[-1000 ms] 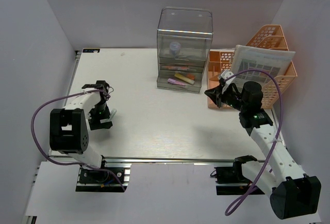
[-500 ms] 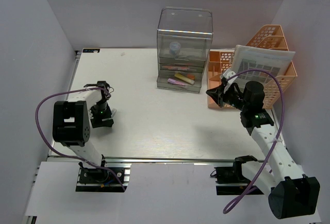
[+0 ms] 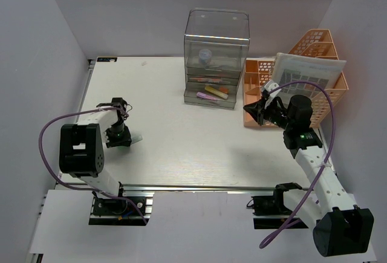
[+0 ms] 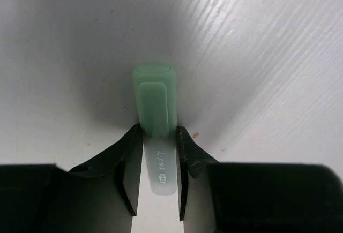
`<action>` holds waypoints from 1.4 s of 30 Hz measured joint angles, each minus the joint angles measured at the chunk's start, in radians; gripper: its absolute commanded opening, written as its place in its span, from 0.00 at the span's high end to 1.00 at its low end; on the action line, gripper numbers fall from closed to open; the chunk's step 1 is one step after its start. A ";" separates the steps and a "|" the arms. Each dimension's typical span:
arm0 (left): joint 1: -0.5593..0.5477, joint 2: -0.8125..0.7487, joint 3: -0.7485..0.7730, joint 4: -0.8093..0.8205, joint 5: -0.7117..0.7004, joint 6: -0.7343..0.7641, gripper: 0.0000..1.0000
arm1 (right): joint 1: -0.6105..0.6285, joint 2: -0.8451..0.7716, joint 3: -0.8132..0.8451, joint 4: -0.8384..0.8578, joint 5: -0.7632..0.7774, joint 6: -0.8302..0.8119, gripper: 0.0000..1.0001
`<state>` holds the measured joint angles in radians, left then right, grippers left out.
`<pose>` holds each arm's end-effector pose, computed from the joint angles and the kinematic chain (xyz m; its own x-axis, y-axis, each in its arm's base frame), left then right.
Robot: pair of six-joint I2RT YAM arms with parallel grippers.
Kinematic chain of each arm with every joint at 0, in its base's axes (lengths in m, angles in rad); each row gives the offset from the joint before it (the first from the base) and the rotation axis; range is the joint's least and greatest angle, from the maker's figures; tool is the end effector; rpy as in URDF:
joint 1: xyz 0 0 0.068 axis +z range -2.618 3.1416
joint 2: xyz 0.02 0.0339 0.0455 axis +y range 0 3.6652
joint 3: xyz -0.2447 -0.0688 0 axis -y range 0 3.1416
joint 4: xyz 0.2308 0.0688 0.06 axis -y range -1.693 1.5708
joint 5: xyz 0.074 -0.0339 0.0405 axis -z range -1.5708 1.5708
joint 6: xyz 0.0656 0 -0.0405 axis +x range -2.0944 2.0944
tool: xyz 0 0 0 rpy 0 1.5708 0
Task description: Organize the desk
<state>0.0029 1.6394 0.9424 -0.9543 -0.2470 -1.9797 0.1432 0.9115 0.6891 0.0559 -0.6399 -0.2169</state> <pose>0.2411 0.0167 0.1183 0.3809 -0.8886 -0.2556 -0.9213 -0.3882 -0.0231 0.2253 0.0721 0.2935 -0.0101 -0.1759 -0.9844 -0.7163 0.6882 -0.1156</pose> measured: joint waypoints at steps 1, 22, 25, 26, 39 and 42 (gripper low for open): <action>0.001 -0.006 -0.005 0.008 0.000 0.000 0.93 | 0.000 0.000 0.000 0.000 0.000 0.000 0.89; -0.166 0.098 0.163 0.662 0.638 0.911 1.00 | -0.031 -0.020 0.000 0.000 -0.018 0.000 0.89; -0.256 0.134 0.319 0.649 0.671 0.983 1.00 | -0.032 -0.021 0.000 0.000 -0.018 0.000 0.89; -0.282 0.146 0.362 0.652 0.673 0.997 1.00 | -0.033 -0.021 0.000 0.000 -0.018 0.000 0.89; -0.481 0.220 0.414 0.744 0.347 0.694 1.00 | -0.057 -0.023 0.000 0.000 -0.018 0.000 0.89; -0.515 0.231 0.423 0.758 0.227 0.597 1.00 | -0.057 -0.023 0.000 0.000 -0.018 0.000 0.89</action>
<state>-0.5121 1.8706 1.3651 -0.1959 -0.0204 -1.3830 0.0860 0.8886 0.6891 0.0559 -0.6582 -0.2169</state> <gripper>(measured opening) 0.365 0.108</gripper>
